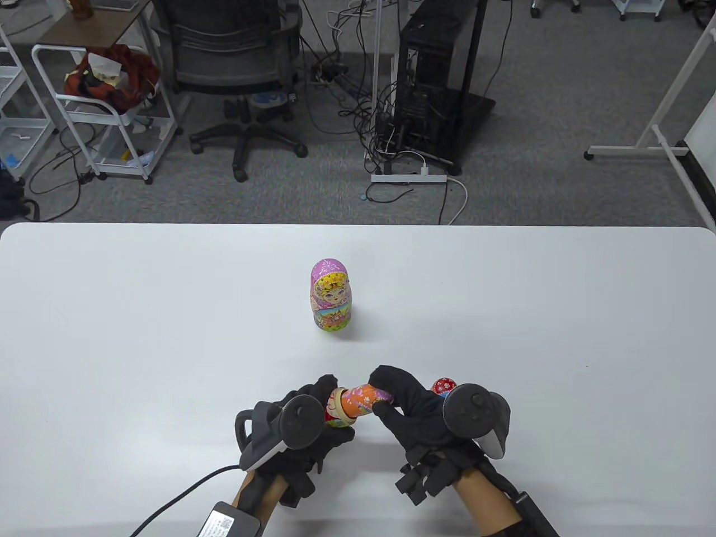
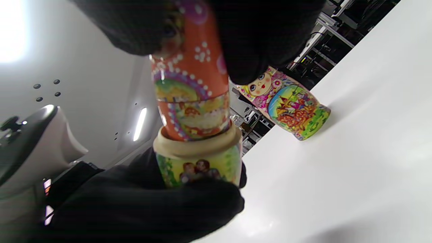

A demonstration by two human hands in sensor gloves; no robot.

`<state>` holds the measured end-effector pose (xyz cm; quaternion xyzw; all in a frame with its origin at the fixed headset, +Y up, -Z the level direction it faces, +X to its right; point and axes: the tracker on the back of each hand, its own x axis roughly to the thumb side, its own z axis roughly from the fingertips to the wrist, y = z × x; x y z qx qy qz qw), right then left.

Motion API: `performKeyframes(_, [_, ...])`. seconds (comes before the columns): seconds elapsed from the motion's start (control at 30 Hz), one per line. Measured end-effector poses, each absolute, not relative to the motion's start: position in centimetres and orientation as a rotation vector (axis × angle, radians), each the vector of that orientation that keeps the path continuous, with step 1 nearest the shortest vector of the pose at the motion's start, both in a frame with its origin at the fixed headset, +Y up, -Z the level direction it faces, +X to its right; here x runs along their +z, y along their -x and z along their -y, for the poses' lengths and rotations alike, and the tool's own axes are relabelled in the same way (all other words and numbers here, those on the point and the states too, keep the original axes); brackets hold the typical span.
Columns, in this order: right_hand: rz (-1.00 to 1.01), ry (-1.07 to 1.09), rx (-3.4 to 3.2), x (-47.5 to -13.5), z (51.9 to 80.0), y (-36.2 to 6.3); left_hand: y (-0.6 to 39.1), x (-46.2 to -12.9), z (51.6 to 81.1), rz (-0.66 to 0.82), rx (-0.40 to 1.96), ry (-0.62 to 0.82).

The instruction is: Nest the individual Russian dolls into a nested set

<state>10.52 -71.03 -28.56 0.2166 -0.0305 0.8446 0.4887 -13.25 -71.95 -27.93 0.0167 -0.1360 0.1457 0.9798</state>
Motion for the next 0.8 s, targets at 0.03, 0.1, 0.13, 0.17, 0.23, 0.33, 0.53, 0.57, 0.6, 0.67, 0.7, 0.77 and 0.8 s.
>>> performKeyframes(0.03, [0.068, -0.536, 2.052, -28.5, 71.0, -10.4, 13.2, -27.9, 71.9, 0.277, 0.296, -0.034])
performKeyframes(0.1, [0.049, -0.564, 2.059, -28.5, 71.0, -10.2, 13.2, -27.9, 71.9, 0.284, 0.302, -0.040])
performKeyframes(0.13, [0.041, -0.578, 2.067, -28.4, 71.1, -10.1, 13.2, -27.8, 71.8, 0.292, 0.310, -0.043])
performKeyframes(0.17, [0.039, -0.583, 2.070, -28.4, 71.1, -10.0, 13.2, -27.8, 71.8, 0.294, 0.317, -0.044])
performKeyframes(0.23, [0.012, -0.619, 2.078, -28.4, 71.2, -9.6, 13.0, -27.8, 71.7, 0.313, 0.350, -0.039])
performKeyframes(0.33, [0.002, -0.638, 2.094, -28.2, 71.3, -9.4, 13.0, -27.6, 71.8, 0.297, 0.417, 0.004])
performKeyframes(0.53, [-0.030, -0.639, 2.123, -28.3, 71.3, -9.6, 13.2, -27.8, 71.9, 0.312, 0.415, -0.008])
performKeyframes(0.57, [-0.015, -0.641, 2.144, -28.3, 71.2, -9.7, 13.2, -27.9, 71.9, 0.307, 0.417, -0.009])
performKeyframes(0.6, [-0.003, -0.640, 2.157, -28.3, 71.0, -9.8, 13.3, -27.9, 71.9, 0.303, 0.418, -0.009])
performKeyframes(0.67, [0.077, -0.580, 2.188, -28.3, 70.5, -10.6, 13.4, -27.9, 72.0, 0.290, 0.418, -0.016])
performKeyframes(0.7, [0.122, -0.538, 2.218, -28.3, 70.4, -10.9, 13.5, -27.9, 72.0, 0.287, 0.420, -0.015])
performKeyframes(0.77, [0.228, -0.400, 2.393, -28.6, 70.1, -11.9, 13.6, -27.9, 72.0, 0.282, 0.415, -0.014])
performKeyframes(0.8, [0.258, -0.335, 2.487, -28.7, 70.1, -12.3, 13.6, -27.9, 72.0, 0.280, 0.413, -0.016])
